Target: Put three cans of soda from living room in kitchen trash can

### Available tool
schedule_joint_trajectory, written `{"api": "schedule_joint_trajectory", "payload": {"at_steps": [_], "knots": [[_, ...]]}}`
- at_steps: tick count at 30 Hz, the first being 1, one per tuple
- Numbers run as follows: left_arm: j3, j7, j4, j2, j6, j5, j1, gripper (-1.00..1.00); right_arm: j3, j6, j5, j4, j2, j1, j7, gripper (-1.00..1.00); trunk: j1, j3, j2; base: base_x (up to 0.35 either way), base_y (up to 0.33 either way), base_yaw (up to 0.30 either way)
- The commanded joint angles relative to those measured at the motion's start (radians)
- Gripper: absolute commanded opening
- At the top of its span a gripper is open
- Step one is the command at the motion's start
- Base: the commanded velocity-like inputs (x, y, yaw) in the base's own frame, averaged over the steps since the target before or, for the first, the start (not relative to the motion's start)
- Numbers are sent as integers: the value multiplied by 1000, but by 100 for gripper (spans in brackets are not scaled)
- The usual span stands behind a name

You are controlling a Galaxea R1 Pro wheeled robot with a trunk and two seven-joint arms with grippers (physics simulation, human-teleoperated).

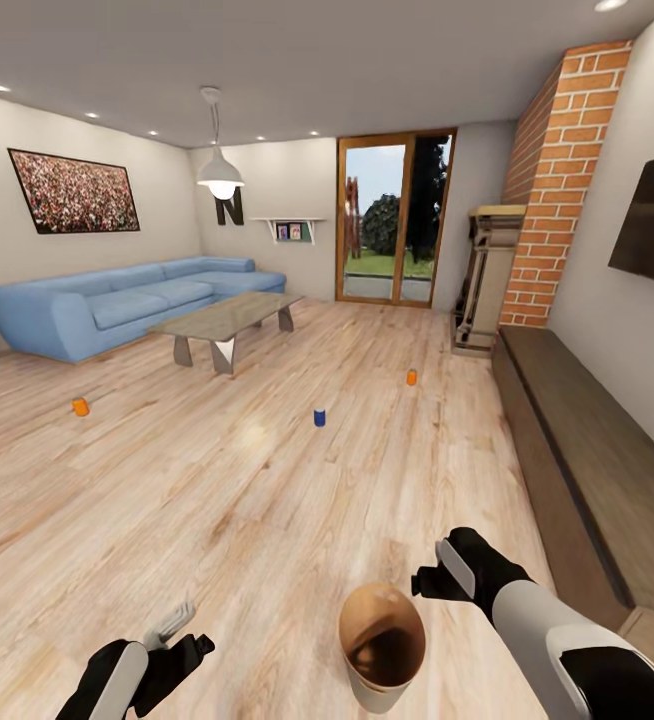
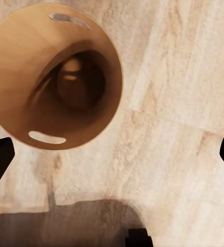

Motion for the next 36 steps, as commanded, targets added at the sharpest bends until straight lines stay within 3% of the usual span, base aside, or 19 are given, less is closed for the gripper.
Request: {"api": "schedule_joint_trajectory", "payload": {"at_steps": [1, 32, 36], "knots": [[0, 0, 0, 0, 0, 0, 0, 100, 0, 0, 0, 0, 0, 0, 0, 100, 4, -3, -7, 0, 0, 0], [0, 0, 5, 0, 0, 0, 0, 100, 0, 2, 0, -1, -2, -7, 2, 100, 123, -100, -224, 0, 0, 0], [0, 0, 5, 0, 0, 0, 0, 100, -2, 1, -58, 1, -10, -49, 2, 100, 138, -113, -252, 0, 0, 0]]}}
